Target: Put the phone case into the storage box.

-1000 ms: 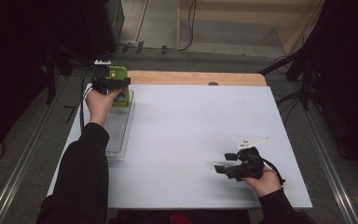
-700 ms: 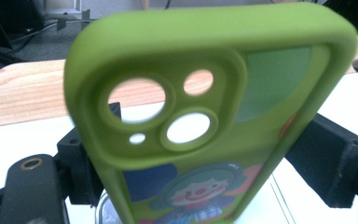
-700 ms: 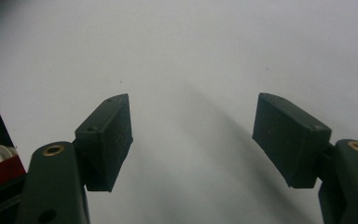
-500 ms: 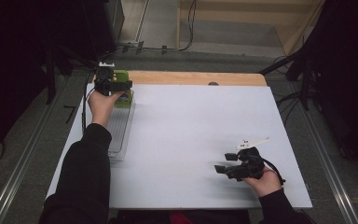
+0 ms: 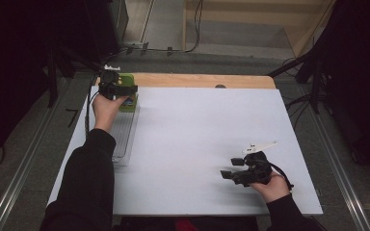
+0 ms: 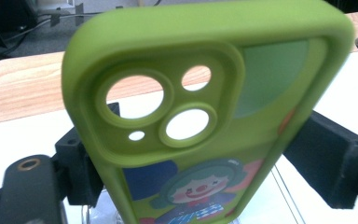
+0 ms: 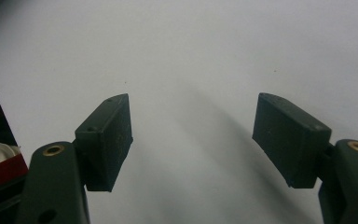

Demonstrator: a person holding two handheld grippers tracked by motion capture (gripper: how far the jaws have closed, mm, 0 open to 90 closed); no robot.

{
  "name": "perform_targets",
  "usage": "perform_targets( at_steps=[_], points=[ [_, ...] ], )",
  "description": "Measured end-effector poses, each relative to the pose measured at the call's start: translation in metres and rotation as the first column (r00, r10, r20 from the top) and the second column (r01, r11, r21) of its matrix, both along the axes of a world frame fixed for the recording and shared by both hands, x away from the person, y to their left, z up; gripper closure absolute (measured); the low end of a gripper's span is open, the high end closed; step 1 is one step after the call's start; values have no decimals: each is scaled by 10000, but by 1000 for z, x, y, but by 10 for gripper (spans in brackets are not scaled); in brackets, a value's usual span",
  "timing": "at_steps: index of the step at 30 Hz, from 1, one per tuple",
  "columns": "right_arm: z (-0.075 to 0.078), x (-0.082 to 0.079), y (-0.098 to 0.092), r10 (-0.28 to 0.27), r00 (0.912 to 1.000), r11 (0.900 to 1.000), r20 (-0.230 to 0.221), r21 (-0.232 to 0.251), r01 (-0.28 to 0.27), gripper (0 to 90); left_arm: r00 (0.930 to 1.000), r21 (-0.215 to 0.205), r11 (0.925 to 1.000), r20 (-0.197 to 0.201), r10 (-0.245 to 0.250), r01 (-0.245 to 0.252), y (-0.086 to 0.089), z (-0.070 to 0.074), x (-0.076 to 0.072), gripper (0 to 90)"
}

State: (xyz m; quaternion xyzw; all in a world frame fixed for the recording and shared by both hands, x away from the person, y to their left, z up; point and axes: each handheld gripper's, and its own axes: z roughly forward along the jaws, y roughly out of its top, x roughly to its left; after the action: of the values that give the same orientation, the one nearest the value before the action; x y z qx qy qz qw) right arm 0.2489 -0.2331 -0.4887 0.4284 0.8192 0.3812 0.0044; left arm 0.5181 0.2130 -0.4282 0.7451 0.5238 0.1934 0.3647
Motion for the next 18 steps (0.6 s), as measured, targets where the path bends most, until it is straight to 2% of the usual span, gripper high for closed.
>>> perform_targets(
  at_steps=[3, 7, 11, 14, 18],
  points=[
    [0, 0, 0, -10, 10000, 10000, -5, -4, 10, 266, 9999, -100, 9998, -2, -149, 149, 0, -1, 1, 118],
    [-1, -1, -1, 17, 10000, 10000, 3, -35, -17, 266, 9999, 92, 9999, -128, -76, 78, 0, -3, 1, 56],
    [0, -2, -1, -33, 10000, 10000, 15, -20, 33, 266, 9999, -12, 9999, -139, -103, 103, 1, -1, 0, 55],
    [0, -2, -2, -41, 10000, 10000, 6, -21, 41, 266, 9995, -142, 9999, -318, -49, 45, 1, 0, -1, 55],
    [0, -2, -2, -45, 10000, 10000, 6, -21, 45, 266, 9989, -115, 9999, -478, 4, -10, 3, 2, -2, 55]
  ],
)
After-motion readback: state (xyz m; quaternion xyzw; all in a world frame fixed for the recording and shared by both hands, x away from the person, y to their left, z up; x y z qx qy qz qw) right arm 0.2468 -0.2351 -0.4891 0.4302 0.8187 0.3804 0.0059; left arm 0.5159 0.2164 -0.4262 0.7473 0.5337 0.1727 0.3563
